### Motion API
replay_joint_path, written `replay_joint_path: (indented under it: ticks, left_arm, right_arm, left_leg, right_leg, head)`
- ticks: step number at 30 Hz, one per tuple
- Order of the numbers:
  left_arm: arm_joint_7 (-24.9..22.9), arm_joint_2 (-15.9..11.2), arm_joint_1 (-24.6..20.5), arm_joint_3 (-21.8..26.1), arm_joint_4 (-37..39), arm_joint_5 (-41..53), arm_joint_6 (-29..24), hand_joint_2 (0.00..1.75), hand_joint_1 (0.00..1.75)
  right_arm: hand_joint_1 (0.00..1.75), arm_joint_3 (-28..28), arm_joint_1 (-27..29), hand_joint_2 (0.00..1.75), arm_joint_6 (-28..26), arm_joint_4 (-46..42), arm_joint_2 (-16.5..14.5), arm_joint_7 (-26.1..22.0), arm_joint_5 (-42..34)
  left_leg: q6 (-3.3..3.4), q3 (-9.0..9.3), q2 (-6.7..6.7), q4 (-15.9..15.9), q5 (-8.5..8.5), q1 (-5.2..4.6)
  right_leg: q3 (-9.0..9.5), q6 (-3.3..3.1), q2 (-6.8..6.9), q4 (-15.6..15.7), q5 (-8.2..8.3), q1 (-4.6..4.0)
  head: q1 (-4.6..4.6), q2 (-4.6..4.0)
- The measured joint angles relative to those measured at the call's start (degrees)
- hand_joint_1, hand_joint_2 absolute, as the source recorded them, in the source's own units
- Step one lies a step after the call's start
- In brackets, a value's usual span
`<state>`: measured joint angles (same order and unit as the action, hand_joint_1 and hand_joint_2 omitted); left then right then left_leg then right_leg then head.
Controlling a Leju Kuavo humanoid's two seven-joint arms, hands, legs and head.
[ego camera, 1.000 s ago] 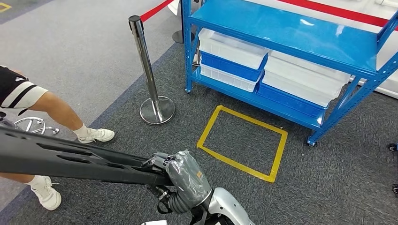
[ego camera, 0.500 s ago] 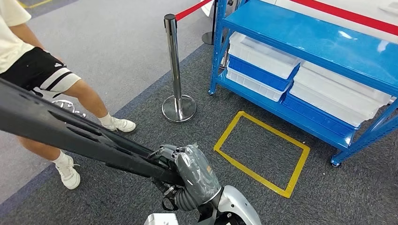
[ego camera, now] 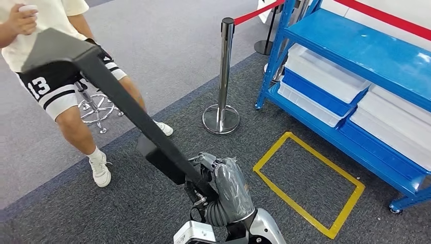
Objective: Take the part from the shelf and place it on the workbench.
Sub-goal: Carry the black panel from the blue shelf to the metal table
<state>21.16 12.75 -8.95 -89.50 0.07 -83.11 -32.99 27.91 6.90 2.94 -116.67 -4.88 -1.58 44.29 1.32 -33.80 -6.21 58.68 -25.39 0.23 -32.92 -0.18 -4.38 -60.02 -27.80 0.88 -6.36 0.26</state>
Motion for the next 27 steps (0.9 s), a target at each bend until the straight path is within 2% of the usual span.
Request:
replay_joint_path:
  ticks: [1, 2, 3, 4, 6, 8, 9, 10, 11, 13, 14, 15, 17, 18, 19, 20, 21, 22, 23, 24, 25, 26, 27]
  left_arm:
    - [0.0, 0.1, 0.1, 0.0, 0.0, -0.1, -0.1, 1.75, 0.0]
    - [0.0, 0.1, 0.2, 0.0, 0.0, -0.2, -0.1, 1.75, 0.0]
    - [0.1, 0.2, 0.3, 0.0, 0.0, -0.2, -0.2, 1.75, 0.0]
    - [0.1, 0.3, 0.4, 0.0, 0.0, -0.3, -0.4, 1.75, 0.0]
    - [0.1, 0.3, 0.3, 0.0, 0.0, -0.3, -0.6, 1.75, 0.0]
    - [0.3, 0.4, 0.2, 0.0, 0.0, -0.5, -0.7, 1.75, 0.0]
    - [0.4, 0.4, 0.2, 0.0, 0.0, -0.6, -0.7, 1.75, 0.0]
    - [0.6, 0.4, 0.2, 0.0, 0.0, -0.8, -0.7, 1.75, 0.0]
    - [0.7, 0.4, 0.3, 0.0, 0.0, -1.0, -0.7, 1.75, 0.0]
    - [0.9, 0.4, 0.4, 0.0, 0.0, -1.3, -0.7, 1.75, 0.0]
    - [1.0, 0.4, 0.5, 0.0, 0.0, -1.3, -0.7, 1.75, 0.0]
    - [1.0, 0.4, 0.5, 0.0, 0.0, -1.4, -0.8, 1.75, 0.0]
    - [1.0, 0.4, 0.6, 0.0, 0.0, -1.4, -0.8, 1.75, 0.0]
    - [1.0, 0.4, 0.7, 0.0, 0.0, -1.5, -0.8, 1.75, 0.0]
    - [1.1, 0.4, 0.8, 0.0, 0.0, -1.5, -0.8, 1.75, 0.0]
    - [1.1, 0.4, 0.8, 0.0, 0.0, -1.6, -0.8, 1.75, 0.0]
    - [1.1, 0.5, 0.8, 0.0, 0.0, -1.6, -0.8, 1.75, 0.0]
    - [1.1, 0.5, 0.7, 0.0, 0.0, -1.6, -0.8, 1.75, 0.0]
    - [1.1, 0.5, 0.7, 0.0, 0.0, -1.6, -0.8, 1.75, 0.0]
    - [1.2, 0.5, 0.7, 0.0, 0.0, -1.7, -0.8, 1.75, 0.0]
    - [1.2, 0.5, 0.8, 0.0, 0.0, -1.7, -0.8, 1.75, 0.0]
    - [1.3, 0.5, 0.8, 0.0, 0.0, -1.8, -0.8, 1.75, 0.0]
    - [1.4, 0.5, 0.8, 0.0, 0.0, -1.9, -0.7, 1.75, 0.0]
  right_arm:
    - [1.75, 0.1, 0.1, 1.75, 0.0, 0.0, 0.1, 0.1, 0.0]
    - [1.75, 0.1, 0.1, 1.75, 0.0, 0.0, 0.2, 0.2, -0.1]
    - [1.75, 0.1, 0.1, 1.75, 0.0, 0.0, 0.2, 0.2, -0.1]
    - [1.75, 0.1, 0.1, 1.75, 0.0, 0.0, 0.2, 0.2, -0.1]
    - [1.75, 0.1, 0.3, 1.75, 0.1, -0.1, 0.3, 0.3, -0.1]
    - [1.75, 0.1, 0.5, 1.75, 0.3, -0.1, 0.5, 0.3, -0.1]
    - [1.75, 0.0, 0.7, 1.75, 0.7, -0.2, 0.7, 0.3, -0.1]
    - [1.75, 0.0, 0.8, 1.75, 1.2, -0.3, 0.8, 0.3, -0.1]
    - [1.75, -0.1, 1.1, 1.75, 1.8, -0.5, 1.0, 0.4, -0.1]
    - [1.75, -0.4, 1.8, 1.75, 2.6, -1.2, 1.3, 0.4, -0.1]
    - [1.75, -0.5, 2.1, 1.75, 2.9, -1.5, 1.5, 0.3, -0.1]
    - [1.75, -0.6, 2.3, 1.75, 3.0, -1.8, 1.5, 0.3, -0.1]
    - [1.75, -0.8, 2.8, 1.75, 3.2, -2.5, 1.7, 0.2, -0.1]
    - [1.75, -0.9, 3.1, 1.75, 3.3, -2.9, 1.8, 0.1, -0.1]
    - [1.75, -1.0, 3.4, 1.75, 3.3, -3.3, 1.9, 0.1, -0.1]
    - [1.75, -1.1, 3.6, 1.75, 3.4, -3.7, 2.0, 0.1, -0.1]
    - [1.75, -1.2, 3.9, 1.75, 3.4, -3.9, 2.1, 0.0, -0.1]
    - [1.75, -1.3, 4.2, 1.75, 3.4, -4.1, 2.2, 0.0, -0.1]
    - [1.75, -1.3, 4.5, 1.75, 3.5, -4.3, 2.4, 0.0, -0.1]
    - [1.75, -1.4, 4.7, 1.75, 3.6, -4.3, 2.5, 0.0, -0.1]
    - [1.75, -1.4, 4.9, 1.75, 3.9, -4.4, 2.5, -0.1, 0.0]
    - [1.75, -1.6, 5.1, 1.75, 4.4, -4.6, 2.5, -0.2, 0.2]
    - [1.75, -1.7, 5.3, 1.75, 4.9, -4.8, 2.5, -0.4, 0.5]
  left_leg:
    - [-0.37, -0.2, -0.54, 0.0, 0.09, 0.1]
    - [-0.76, -0.38, -0.96, -0.1, 0.17, 0.22]
    - [-1.05, -0.55, -0.41, 0.2, -0.01, 0.22]
    - [-1.31, -1.01, 0.83, 1.2, -0.64, 0.14]
    - [-1.74, -3.57, 4.18, 6.5, -3.59, 0.09]
    - [-2.19, -7.13, 5.57, 13.6, -6.58, 0.31]
    - [-2.36, -7.99, 5.81, 15.3, -6.85, 0.42]
    - [-2.45, -7.73, 6.0, 14.9, -6.04, 0.51]
    - [-2.44, -6.28, 6.43, 12.3, -4.36, 0.55]
    - [-2.09, -1.95, 8.4, 4.4, -1.12, 0.35]
    - [-1.74, -0.43, 9.2, 1.6, -0.31, 0.16]
    - [-1.4, 0.25, 9.6, 0.1, -0.14, -0.05]
    - [-0.68, 0.2, 8.67, -0.3, -0.15, -0.25]
    - [-0.35, 0.29, 8.08, -0.6, -0.01, -0.15]
    - [0.05, 0.42, 7.51, -0.9, 0.17, -0.02]
    - [0.43, 0.54, 6.98, -1.2, 0.36, 0.14]
    - [0.72, 0.58, 6.45, -1.4, 0.49, 0.23]
    - [0.92, 0.53, 5.9, -1.4, 0.53, 0.2]
    - [1.01, 0.47, 5.29, -1.4, 0.53, 0.14]
    - [1.03, 0.44, 4.59, -1.3, 0.53, 0.08]
    - [1.02, 0.44, 3.84, -1.2, 0.52, 0.05]
    - [0.97, 0.45, 3.03, -1.0, 0.48, 0.04]
    - [0.87, 0.44, 2.21, -0.8, 0.41, 0.05]
  right_leg:
    - [0.06, -0.04, -0.06, 0.3, -0.06, -0.1]
    - [0.2, -0.17, 0.52, 0.4, 0.07, -0.08]
    - [0.49, -0.39, 1.12, 0.8, 0.21, 0.0]
    - [0.83, -0.66, 1.81, 1.1, 0.35, 0.11]
    - [1.32, -1.14, 3.5, 1.6, 0.43, 0.15]
    - [1.35, -1.37, 5.21, 1.5, 0.23, 0.03]
    - [1.37, -1.4, 6.03, 1.4, 0.09, 0.0]
    - [1.45, -1.34, 6.79, 1.4, -0.04, -0.02]
    - [1.61, -1.23, 7.49, 1.4, -0.21, -0.02]
    - [2.03, -0.79, 8.69, 1.3, -0.6, -0.18]
    - [2.19, -0.54, 9.18, 1.3, -0.78, -0.31]
    - [2.31, -0.26, 9.63, 1.3, -0.91, -0.45]
    - [2.61, 0.33, 10.55, 1.5, -0.98, -0.56]
    - [2.77, 0.69, 10.33, 1.4, -1.2, -0.46]
    - [2.64, 0.99, 9.38, 0.7, -1.84, -0.33]
    - [1.92, 1.22, 8.0, -1.1, -3.12, -0.2]
    - [0.51, 1.38, 6.36, -4.1, -4.93, -0.07]
    - [-1.39, 1.43, 5.29, -7.9, -6.84, -0.06]
    - [-3.33, 1.48, 4.82, -11.6, -8.31, -0.07]
    - [-4.7, 1.5, 4.65, -14.1, -8.8, -0.07]
    - [-5.09, 1.47, 4.55, -14.4, -8.04, -0.07]
    - [-4.44, 1.39, 4.33, -12.6, -6.29, -0.05]
    - [-2.95, 1.26, 3.68, -9.0, -3.96, -0.01]
  head:
    - [0.01, 0.0]
    - [0.0, 0.0]
    - [0.02, 0.0]
    - [0.05, 0.0]
    - [0.11, -0.02]
    - [0.14, -0.02]
    - [0.14, -0.02]
    - [0.14, -0.02]
    - [0.14, -0.02]
    - [0.14, -0.02]
    - [0.13, -0.02]
    - [0.13, -0.02]
    - [0.11, -0.01]
    - [0.12, -0.01]
    - [0.11, -0.01]
    - [0.1, -0.02]
    - [0.1, -0.02]
    - [0.1, -0.02]
    - [0.11, -0.02]
    - [0.11, -0.02]
    - [0.12, -0.02]
    - [0.11, -0.02]
    - [0.11, -0.02]
